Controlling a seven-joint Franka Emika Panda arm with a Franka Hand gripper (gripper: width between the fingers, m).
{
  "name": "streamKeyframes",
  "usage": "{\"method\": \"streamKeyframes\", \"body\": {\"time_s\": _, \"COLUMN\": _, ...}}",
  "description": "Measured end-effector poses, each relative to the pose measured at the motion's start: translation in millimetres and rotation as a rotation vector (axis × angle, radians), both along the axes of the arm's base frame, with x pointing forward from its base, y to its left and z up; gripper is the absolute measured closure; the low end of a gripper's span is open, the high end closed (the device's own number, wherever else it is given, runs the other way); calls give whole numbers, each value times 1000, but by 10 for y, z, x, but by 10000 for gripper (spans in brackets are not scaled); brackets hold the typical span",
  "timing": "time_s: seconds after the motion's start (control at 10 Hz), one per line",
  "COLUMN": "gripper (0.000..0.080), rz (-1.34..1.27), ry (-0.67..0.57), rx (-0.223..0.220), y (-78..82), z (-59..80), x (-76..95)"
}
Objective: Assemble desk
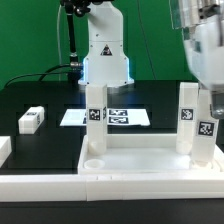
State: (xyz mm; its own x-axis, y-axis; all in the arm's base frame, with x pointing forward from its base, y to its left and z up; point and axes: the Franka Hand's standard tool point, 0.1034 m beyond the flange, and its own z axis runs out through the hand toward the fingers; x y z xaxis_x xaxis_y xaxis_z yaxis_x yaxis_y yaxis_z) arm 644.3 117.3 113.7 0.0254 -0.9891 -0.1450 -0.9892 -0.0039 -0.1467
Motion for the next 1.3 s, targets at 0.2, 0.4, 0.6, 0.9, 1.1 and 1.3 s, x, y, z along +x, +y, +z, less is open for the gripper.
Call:
{"method": "streamKeyframes", "body": {"time_s": 0.2, "gripper": 158, "rz": 261, "ry": -33, "rx": -49, "y": 18, "z": -20, "x": -21}}
{"method": "streamKeyframes", "body": {"time_s": 0.4, "gripper": 151, "rz": 371, "ry": -47, "rx": -71, "y": -7, "z": -20, "x": -17}}
{"method": "streamKeyframes", "body": {"time_s": 0.6, "gripper": 150, "rz": 547, "ry": -61, "rx": -111, "y": -24, "z": -19, "x": -18}}
{"method": "streamKeyframes", "body": {"time_s": 0.9, "gripper": 150, "rz": 978, "ry": -81, "rx": -206, "y": -51, "z": -13, "x": 17}}
{"method": "streamKeyframes", "body": {"time_s": 1.1, "gripper": 150, "rz": 944, "ry": -78, "rx": -203, "y": -53, "z": -11, "x": 19}}
{"method": "streamKeyframes", "body": {"time_s": 1.3, "gripper": 429, "rz": 880, "ry": -71, "rx": -194, "y": -52, "z": -12, "x": 19}}
